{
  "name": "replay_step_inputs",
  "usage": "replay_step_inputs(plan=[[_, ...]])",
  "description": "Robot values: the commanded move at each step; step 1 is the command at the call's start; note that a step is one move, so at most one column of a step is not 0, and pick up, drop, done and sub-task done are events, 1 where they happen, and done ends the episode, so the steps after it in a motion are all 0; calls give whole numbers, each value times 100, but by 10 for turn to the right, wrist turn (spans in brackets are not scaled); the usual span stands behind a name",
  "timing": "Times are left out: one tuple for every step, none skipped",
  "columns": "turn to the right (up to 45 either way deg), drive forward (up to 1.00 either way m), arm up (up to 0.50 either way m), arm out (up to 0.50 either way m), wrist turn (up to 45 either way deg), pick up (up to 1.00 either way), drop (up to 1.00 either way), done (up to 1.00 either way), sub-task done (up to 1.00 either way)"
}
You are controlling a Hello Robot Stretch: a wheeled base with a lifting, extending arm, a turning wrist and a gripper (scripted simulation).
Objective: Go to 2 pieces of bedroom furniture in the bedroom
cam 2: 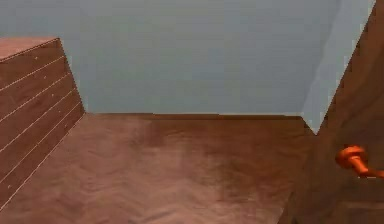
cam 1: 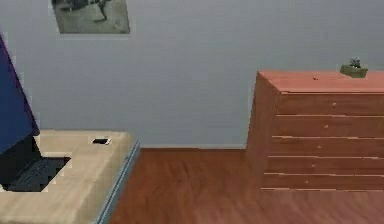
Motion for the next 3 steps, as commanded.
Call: replay_step_inputs(plan=[[0, 30, 0, 0, 0, 0, 0, 0, 0], [-450, 0, 0, 0, 0, 0, 0, 0, 0], [-120, 0, 0, 0, 0, 0, 0, 0, 0]])
